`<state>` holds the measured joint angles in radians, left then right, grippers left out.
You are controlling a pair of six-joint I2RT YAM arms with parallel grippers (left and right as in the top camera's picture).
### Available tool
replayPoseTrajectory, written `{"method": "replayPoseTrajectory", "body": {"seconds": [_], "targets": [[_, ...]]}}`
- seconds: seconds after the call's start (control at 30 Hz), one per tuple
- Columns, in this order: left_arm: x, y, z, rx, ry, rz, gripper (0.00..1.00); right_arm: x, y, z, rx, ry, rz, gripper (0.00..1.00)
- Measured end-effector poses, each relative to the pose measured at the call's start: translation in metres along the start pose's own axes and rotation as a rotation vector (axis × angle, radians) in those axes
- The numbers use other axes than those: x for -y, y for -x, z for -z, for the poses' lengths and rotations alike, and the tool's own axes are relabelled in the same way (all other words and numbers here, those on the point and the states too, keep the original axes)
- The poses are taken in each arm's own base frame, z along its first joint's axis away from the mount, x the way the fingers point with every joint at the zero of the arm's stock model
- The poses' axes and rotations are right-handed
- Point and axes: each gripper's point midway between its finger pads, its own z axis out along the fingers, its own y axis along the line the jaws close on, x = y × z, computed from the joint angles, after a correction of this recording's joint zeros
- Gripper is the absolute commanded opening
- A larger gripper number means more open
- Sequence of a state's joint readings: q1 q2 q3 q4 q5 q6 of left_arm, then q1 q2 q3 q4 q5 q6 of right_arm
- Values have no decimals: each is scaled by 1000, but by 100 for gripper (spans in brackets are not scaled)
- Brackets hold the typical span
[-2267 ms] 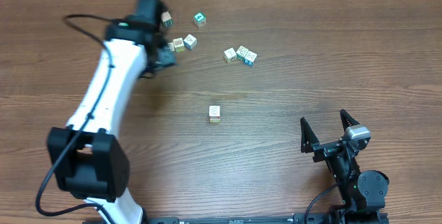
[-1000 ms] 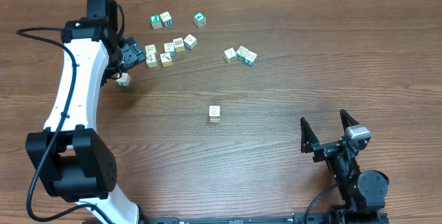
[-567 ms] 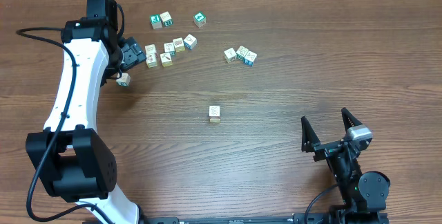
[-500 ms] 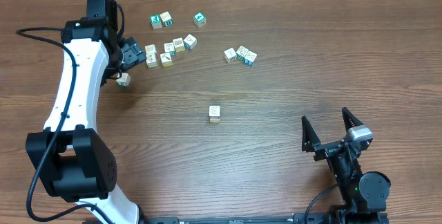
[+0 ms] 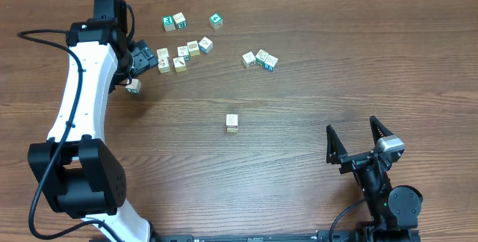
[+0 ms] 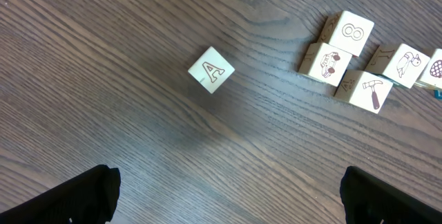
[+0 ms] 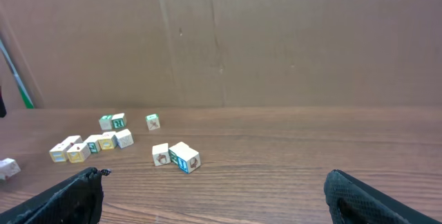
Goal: Form a tower
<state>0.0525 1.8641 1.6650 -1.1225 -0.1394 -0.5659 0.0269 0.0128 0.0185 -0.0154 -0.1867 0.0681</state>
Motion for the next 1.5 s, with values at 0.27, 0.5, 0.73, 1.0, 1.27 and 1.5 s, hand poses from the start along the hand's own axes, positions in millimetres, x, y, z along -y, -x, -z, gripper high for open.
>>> {"method": "replayPoseTrajectory", "body": {"seconds": [0.27, 0.5, 0.73, 1.0, 1.27, 1.5], "targets": [[0, 0, 0, -1, 0, 0, 100, -4, -13, 4, -103, 11, -56, 100], [0, 0, 0, -1, 0, 0, 99, -22, 84, 18, -17, 33, -40, 100], [0, 0, 0, -1, 0, 0, 99, -33, 154, 16, -93, 32, -56, 100], [0, 0, 0, -1, 0, 0, 99, -36, 191, -20, -363, 31, -86, 100], [0, 0, 0, 0, 0, 0, 100, -21, 155, -78, -765, -4, -170, 100], [0, 0, 0, -1, 0, 0, 100, -11, 93, -132, -948, 25, -240, 100]]}}
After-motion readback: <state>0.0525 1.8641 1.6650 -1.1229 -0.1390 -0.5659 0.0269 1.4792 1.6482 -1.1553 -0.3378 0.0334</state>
